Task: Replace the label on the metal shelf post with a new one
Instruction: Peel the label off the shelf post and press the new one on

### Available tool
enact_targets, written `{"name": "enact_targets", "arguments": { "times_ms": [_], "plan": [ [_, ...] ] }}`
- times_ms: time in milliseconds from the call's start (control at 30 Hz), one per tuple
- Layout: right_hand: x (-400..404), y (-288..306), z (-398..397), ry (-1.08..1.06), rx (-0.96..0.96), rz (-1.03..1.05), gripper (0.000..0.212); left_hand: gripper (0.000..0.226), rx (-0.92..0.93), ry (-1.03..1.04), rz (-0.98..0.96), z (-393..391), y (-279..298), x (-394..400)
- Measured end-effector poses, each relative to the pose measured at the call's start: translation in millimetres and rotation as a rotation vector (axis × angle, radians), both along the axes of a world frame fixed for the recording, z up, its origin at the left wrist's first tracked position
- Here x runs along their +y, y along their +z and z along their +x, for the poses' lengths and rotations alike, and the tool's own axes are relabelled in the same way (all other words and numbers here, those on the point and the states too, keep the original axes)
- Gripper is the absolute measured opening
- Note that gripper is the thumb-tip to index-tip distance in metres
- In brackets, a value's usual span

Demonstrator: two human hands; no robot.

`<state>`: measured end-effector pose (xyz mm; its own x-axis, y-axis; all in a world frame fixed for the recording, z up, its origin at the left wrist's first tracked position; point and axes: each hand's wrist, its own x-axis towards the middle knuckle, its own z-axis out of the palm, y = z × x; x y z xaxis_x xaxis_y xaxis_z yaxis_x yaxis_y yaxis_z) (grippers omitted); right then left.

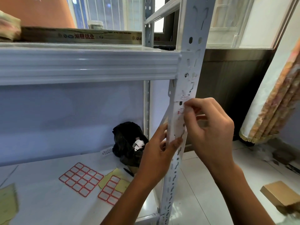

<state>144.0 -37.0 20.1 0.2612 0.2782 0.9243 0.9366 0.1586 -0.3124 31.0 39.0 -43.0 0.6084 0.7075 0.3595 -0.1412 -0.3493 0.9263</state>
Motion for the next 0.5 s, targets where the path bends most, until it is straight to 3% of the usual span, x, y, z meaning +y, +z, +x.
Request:
{"name": "enact_targets", "arguments": {
  "times_ms": [134,334,501],
  "plan": [
    [-1,-19,2,0.046,-0.017,-0.085,0.024,0.041,-0.009,-0.016,0.012,-1,1,1],
    [8,-29,-3,-0.069,-0.020,-0.105,0.031,0.033,0.013,-0.006,0.014,0,-1,1],
    [12,-30,-2,-0.065,-0.026,-0.115,0.030,0.043,0.003,-0.003,0.026,1,-3,1]
  ]
}}
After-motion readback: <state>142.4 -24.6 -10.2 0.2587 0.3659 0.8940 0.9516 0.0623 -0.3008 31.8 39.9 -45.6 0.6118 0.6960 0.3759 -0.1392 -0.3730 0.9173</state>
